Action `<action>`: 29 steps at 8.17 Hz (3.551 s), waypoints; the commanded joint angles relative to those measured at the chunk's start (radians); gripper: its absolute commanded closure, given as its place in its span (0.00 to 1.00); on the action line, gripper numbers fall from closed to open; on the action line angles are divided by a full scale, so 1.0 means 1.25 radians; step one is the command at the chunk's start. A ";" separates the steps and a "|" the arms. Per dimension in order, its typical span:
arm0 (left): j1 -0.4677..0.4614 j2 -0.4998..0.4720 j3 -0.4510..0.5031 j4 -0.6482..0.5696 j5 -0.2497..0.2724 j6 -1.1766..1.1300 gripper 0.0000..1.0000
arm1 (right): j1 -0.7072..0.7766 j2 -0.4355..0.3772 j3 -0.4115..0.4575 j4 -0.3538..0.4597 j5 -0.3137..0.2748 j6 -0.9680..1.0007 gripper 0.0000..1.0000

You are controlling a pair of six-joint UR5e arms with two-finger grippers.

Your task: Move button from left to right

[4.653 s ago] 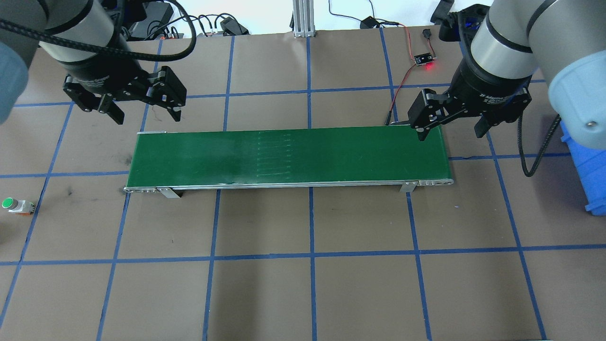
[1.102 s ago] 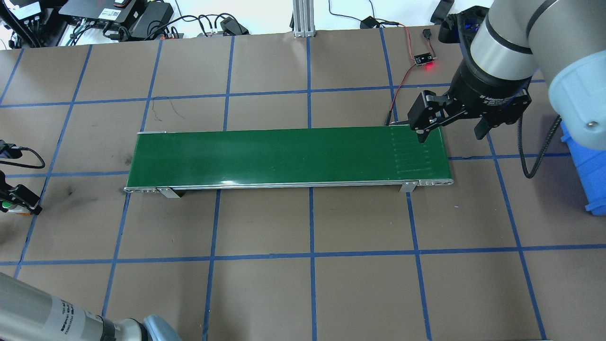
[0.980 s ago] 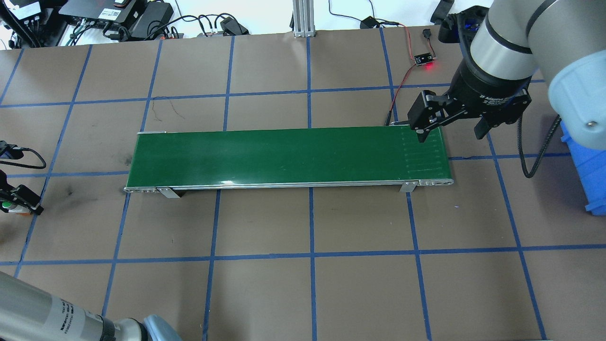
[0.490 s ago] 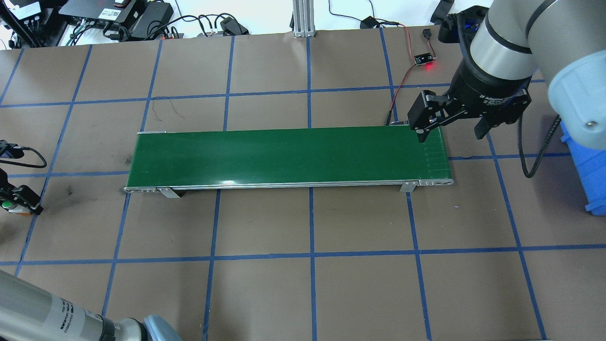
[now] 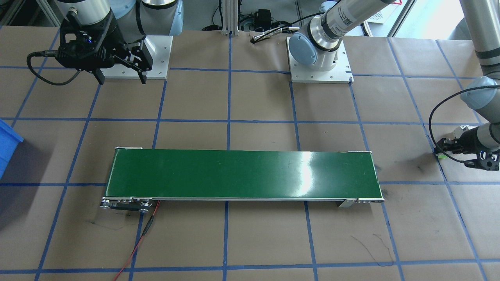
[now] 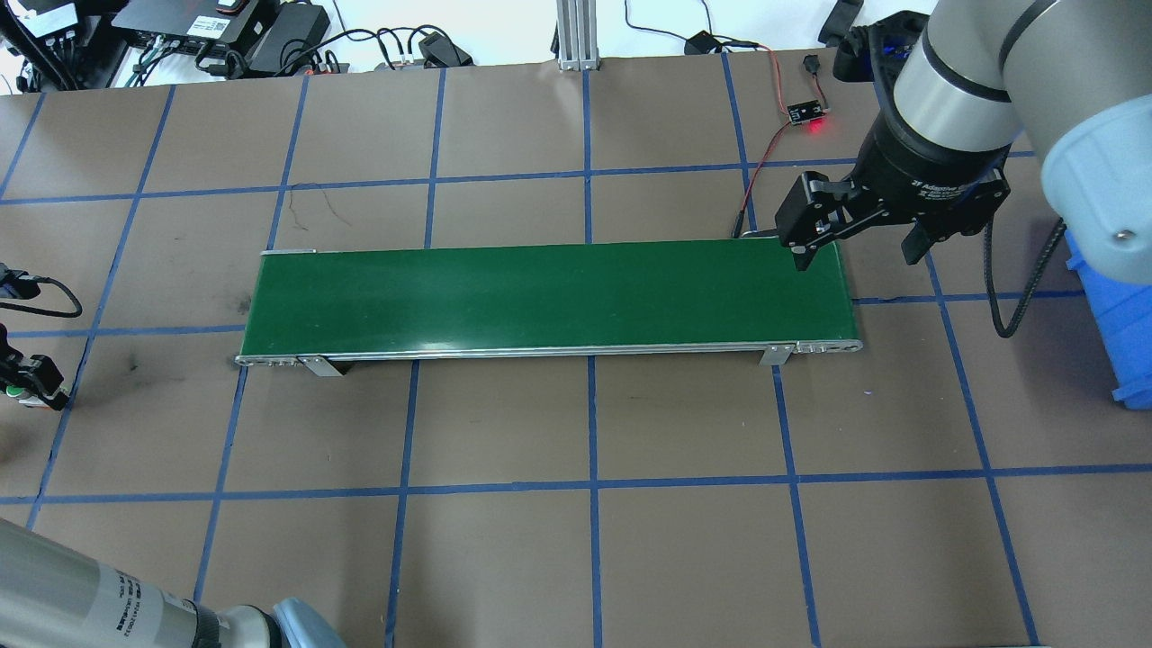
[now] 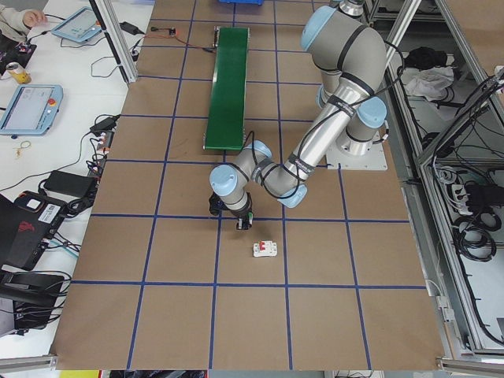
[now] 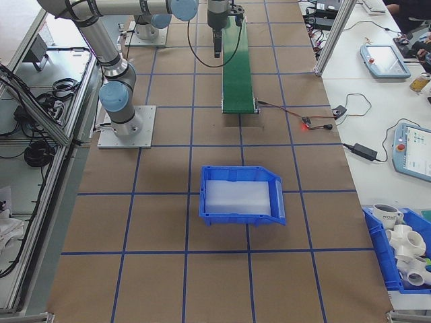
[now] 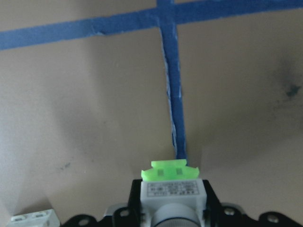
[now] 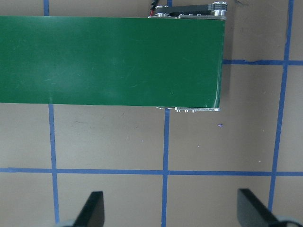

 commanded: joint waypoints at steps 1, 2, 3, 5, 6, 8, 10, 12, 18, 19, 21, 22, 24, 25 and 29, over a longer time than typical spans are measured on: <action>-0.025 0.063 0.003 -0.099 -0.026 -0.009 1.00 | -0.001 0.000 0.000 0.000 0.000 0.000 0.00; -0.074 0.137 0.002 -0.149 -0.072 -0.025 1.00 | -0.001 0.000 0.000 -0.001 0.000 0.000 0.00; -0.142 0.220 0.003 -0.206 -0.073 -0.082 1.00 | -0.001 0.000 0.000 -0.001 0.000 0.000 0.00; -0.277 0.294 -0.002 -0.287 -0.081 -0.254 1.00 | -0.001 0.000 0.000 -0.002 0.000 0.000 0.00; -0.362 0.310 0.000 -0.288 -0.076 -0.314 1.00 | -0.001 0.000 0.000 -0.001 0.000 0.000 0.00; -0.467 0.308 -0.006 -0.288 -0.078 -0.464 1.00 | -0.001 0.000 0.000 -0.001 -0.002 0.000 0.00; -0.480 0.282 -0.008 -0.279 -0.110 -0.536 1.00 | -0.002 -0.002 0.000 0.004 -0.005 0.000 0.00; -0.479 0.264 -0.008 -0.233 -0.113 -0.525 1.00 | -0.002 -0.001 -0.001 0.003 -0.010 0.000 0.00; -0.464 0.155 0.002 -0.145 -0.112 -0.462 1.00 | -0.001 -0.004 -0.001 0.003 -0.041 -0.007 0.00; -0.464 0.134 0.003 -0.140 -0.113 -0.451 1.00 | 0.000 -0.010 0.000 0.005 -0.041 -0.009 0.00; -0.464 0.113 0.003 -0.119 -0.112 -0.447 1.00 | -0.001 -0.010 -0.004 0.006 -0.049 -0.032 0.00; -0.464 0.109 0.003 -0.119 -0.113 -0.446 1.00 | 0.000 -0.007 -0.004 0.003 -0.043 -0.033 0.00; -0.464 0.119 0.000 -0.122 -0.111 -0.451 0.16 | -0.001 -0.005 -0.005 -0.001 -0.046 -0.034 0.00; -0.464 0.138 -0.003 -0.132 -0.111 -0.458 0.00 | -0.001 0.000 -0.005 -0.005 -0.053 -0.033 0.00; -0.483 0.294 -0.007 -0.307 -0.173 -0.511 0.00 | 0.000 0.037 -0.024 -0.030 -0.048 -0.018 0.00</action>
